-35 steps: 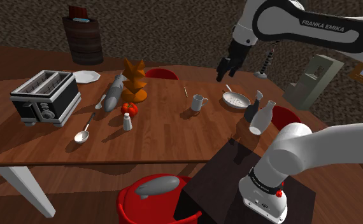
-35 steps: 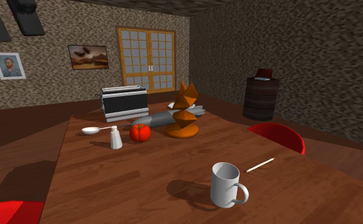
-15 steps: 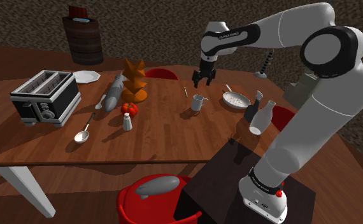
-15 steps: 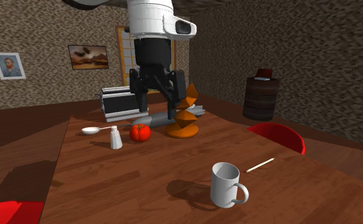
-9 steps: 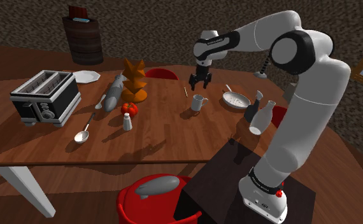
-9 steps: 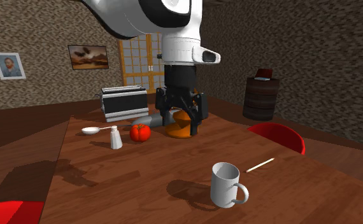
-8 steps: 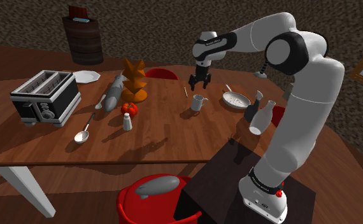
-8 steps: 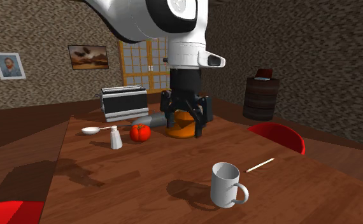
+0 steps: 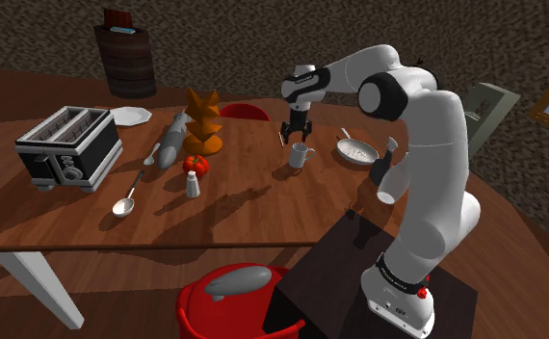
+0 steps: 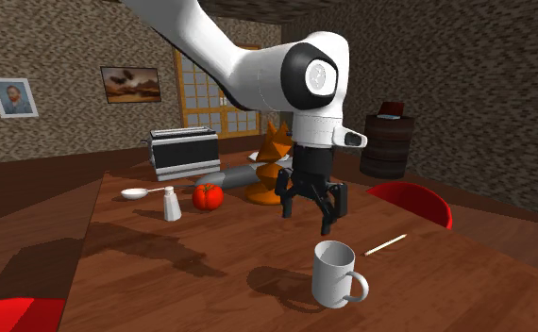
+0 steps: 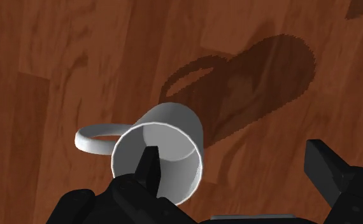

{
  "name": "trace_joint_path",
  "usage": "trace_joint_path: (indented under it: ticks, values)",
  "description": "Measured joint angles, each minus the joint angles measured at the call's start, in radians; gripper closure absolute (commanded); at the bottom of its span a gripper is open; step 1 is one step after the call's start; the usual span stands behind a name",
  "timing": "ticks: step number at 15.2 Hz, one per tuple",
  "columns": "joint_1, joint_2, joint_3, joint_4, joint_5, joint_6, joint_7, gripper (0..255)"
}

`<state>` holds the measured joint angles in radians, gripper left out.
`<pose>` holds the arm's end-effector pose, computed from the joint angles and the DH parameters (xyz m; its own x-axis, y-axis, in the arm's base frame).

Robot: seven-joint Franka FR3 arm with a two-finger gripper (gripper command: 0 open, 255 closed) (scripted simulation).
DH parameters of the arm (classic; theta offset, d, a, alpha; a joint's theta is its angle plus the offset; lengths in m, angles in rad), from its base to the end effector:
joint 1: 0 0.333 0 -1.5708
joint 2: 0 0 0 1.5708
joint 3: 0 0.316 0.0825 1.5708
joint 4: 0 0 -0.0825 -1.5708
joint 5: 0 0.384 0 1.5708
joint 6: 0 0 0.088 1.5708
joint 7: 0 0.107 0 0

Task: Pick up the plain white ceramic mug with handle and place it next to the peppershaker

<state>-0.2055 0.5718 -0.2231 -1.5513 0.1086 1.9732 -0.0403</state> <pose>0.6315 -0.2578 0.3113 0.9076 -0.3976 -0.1350 -0.3985 -0.9169 0.0214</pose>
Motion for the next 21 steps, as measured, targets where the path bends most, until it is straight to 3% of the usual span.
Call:
trace_joint_path:
  ticks: [3,5,12,18,19,21]
  values:
    - [-0.037,0.129,0.001,0.139,0.021,-0.037,-0.001,0]
    - [-0.047,0.171,0.003,0.177,0.027,-0.041,0.001,0]
    - [-0.049,0.208,0.008,0.142,0.035,0.028,-0.003,0]
    - [-0.051,0.213,0.009,0.143,0.036,0.032,-0.004,0]
    - [-0.051,0.213,0.009,0.143,0.036,0.032,-0.004,255]
    - [-0.051,0.213,0.009,0.143,0.036,0.032,-0.004,255]
